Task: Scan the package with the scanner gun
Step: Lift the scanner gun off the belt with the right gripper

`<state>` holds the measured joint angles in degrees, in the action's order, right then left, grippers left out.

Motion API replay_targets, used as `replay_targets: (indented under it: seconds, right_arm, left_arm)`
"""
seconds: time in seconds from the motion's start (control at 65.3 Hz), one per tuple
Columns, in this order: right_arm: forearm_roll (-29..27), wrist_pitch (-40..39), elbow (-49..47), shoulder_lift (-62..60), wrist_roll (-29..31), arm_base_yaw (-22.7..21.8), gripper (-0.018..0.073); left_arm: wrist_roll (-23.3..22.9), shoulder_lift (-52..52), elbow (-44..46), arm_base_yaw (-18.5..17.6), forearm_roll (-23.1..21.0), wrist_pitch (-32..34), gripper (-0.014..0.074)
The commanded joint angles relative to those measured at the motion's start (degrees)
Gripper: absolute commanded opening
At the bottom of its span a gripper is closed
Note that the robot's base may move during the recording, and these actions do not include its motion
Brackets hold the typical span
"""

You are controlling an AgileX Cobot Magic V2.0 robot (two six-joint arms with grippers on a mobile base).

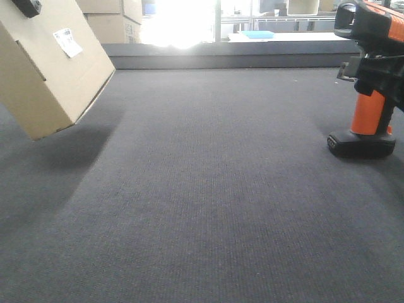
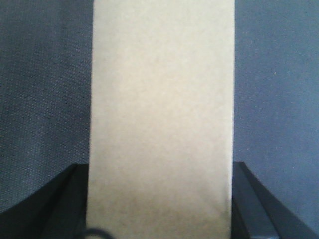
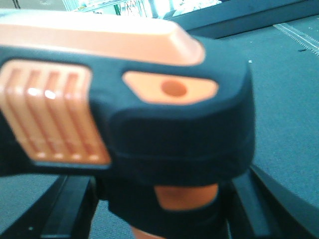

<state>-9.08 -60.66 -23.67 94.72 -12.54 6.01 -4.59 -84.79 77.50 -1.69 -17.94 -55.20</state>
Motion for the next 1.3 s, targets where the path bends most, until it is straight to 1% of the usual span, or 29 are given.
replay_targets:
  seconds: [0.0, 0.107, 0.23, 0.367, 0.444, 0.643, 0.811, 0.888, 0.964, 1.025, 1.087, 1.148, 1.209, 1.24, 1.286]
  right_arm:
    - [0.7, -2.3, -0.4, 0.2, 0.0, -0.2, 0.0222]
    - [4.0, -6.1, -0.4, 0.0, 0.0, -0.2, 0.0222]
    - [4.3, -7.9, -0.4, -0.2, 0.2, -0.2, 0.0244]
    - [5.1, -7.5, -0.4, -1.8, 5.8, 0.0, 0.0261]
    - [5.2, -4.9, -1.1, -3.7, 7.7, 0.0, 0.0261]
    - [5.2, 8.0, -5.9, -9.3, 15.1, 0.0, 0.0254]
    - [5.2, 17.3, -10.5, -9.9, 20.3, 0.0, 0.0254]
    - [4.7, 19.9, -11.5, -9.9, 20.9, 0.0, 0.0254]
    - [4.4, 20.4, -11.7, -9.9, 21.5, 0.0, 0.0254]
    - [3.8, 20.5, -11.7, -9.9, 21.8, 0.0, 0.0254]
    - [1.8, 20.8, -11.7, -9.9, 23.5, 0.0, 0.0254]
    - [-1.5, 21.1, -11.7, -9.9, 26.8, 0.0, 0.0254]
    - [-6.7, 21.1, -11.7, -9.9, 31.1, 0.0, 0.0254]
    - [-7.8, 21.1, -11.7, -9.9, 33.0, 0.0, 0.0254]
    - [-7.9, 21.1, -11.7, -9.9, 33.7, -0.1, 0.0254]
  left_arm:
    - [0.0, 0.7, 0.7, -0.4, -0.8, 0.7, 0.0171]
    - [0.0, 0.7, 0.7, -0.4, -0.8, 0.6, 0.0171]
    - [0.1, 0.7, 0.7, -0.4, -0.8, -1.1, 0.0171]
    - [1.6, 0.7, 0.7, -0.4, -0.8, -3.7, 0.0171]
    - [1.6, 0.7, 0.7, -0.4, -0.8, -4.0, 0.0171]
    - [1.6, 0.7, 0.7, -0.4, -0.8, -3.3, 0.0171]
    - [1.6, 0.6, 0.7, -0.4, -0.8, -2.0, 0.0171]
    - [1.6, 0.6, 0.7, -0.4, -0.8, -1.9, 0.0171]
    - [1.6, 0.6, 0.7, -0.4, -0.8, -1.9, 0.0171]
    - [1.6, 0.6, 0.7, -0.4, -0.8, -1.9, 0.0171]
    - [1.6, 0.6, 0.7, -0.4, -0.8, -1.9, 0.0171]
    - [1.6, 0.6, 0.7, -0.4, -0.8, -1.9, 0.0171]
    - [1.6, 0.6, 0.7, -0.4, -0.8, -2.0, 0.0171]
    - [1.6, 0.6, 0.7, -0.4, -0.8, -2.0, 0.0171]
    - [1.6, 0.6, 0.7, -0.4, -0.8, -2.0, 0.0171]
